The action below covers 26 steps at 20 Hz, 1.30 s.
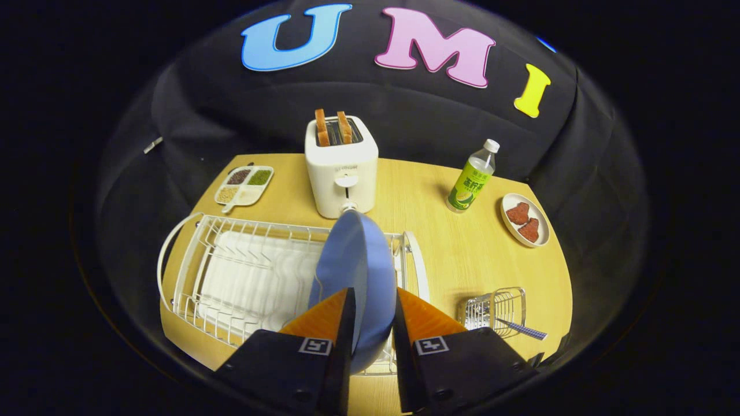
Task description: Take the plate from the dish rack, then take the spoon from the basket and place it into the plate.
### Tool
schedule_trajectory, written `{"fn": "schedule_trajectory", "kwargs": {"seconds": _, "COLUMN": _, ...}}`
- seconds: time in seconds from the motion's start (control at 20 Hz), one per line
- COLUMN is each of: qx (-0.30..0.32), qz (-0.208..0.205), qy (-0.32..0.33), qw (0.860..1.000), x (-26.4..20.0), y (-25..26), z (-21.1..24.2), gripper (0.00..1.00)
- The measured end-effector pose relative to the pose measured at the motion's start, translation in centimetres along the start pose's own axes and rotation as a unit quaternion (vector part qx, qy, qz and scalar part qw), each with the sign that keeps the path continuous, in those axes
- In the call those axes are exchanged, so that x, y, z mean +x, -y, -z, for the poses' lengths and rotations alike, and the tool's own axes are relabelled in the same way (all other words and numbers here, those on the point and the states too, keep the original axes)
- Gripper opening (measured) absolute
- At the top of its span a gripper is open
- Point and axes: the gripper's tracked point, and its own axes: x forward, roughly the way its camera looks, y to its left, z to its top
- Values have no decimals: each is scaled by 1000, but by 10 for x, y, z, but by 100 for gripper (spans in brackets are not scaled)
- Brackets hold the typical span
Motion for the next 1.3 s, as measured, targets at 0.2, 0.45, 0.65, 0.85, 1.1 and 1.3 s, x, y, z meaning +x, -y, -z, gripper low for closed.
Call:
{"fn": "schedule_trajectory", "kwargs": {"seconds": 0.2, "qx": -26, "qz": 38, "qy": 0, "qw": 999, "x": -8, "y": -3, "z": -19, "gripper": 25}}
{"fn": "schedule_trajectory", "kwargs": {"seconds": 0.45, "qx": -98, "qz": 45, "qy": 56, "qw": 993, "x": -27, "y": -6, "z": -60, "gripper": 22}}
{"fn": "schedule_trajectory", "kwargs": {"seconds": 0.65, "qx": -102, "qz": 39, "qy": 93, "qw": 990, "x": -47, "y": -3, "z": -76, "gripper": 21}}
{"fn": "schedule_trajectory", "kwargs": {"seconds": 0.85, "qx": -51, "qz": -19, "qy": 125, "qw": 991, "x": -78, "y": 1, "z": -78, "gripper": 21}}
{"fn": "schedule_trajectory", "kwargs": {"seconds": 1.1, "qx": 28, "qz": -119, "qy": 127, "qw": 984, "x": -122, "y": 27, "z": -56, "gripper": 20}}
{"fn": "schedule_trajectory", "kwargs": {"seconds": 1.3, "qx": 74, "qz": -189, "qy": 106, "qw": 973, "x": -150, "y": 45, "z": -3, "gripper": 20}}
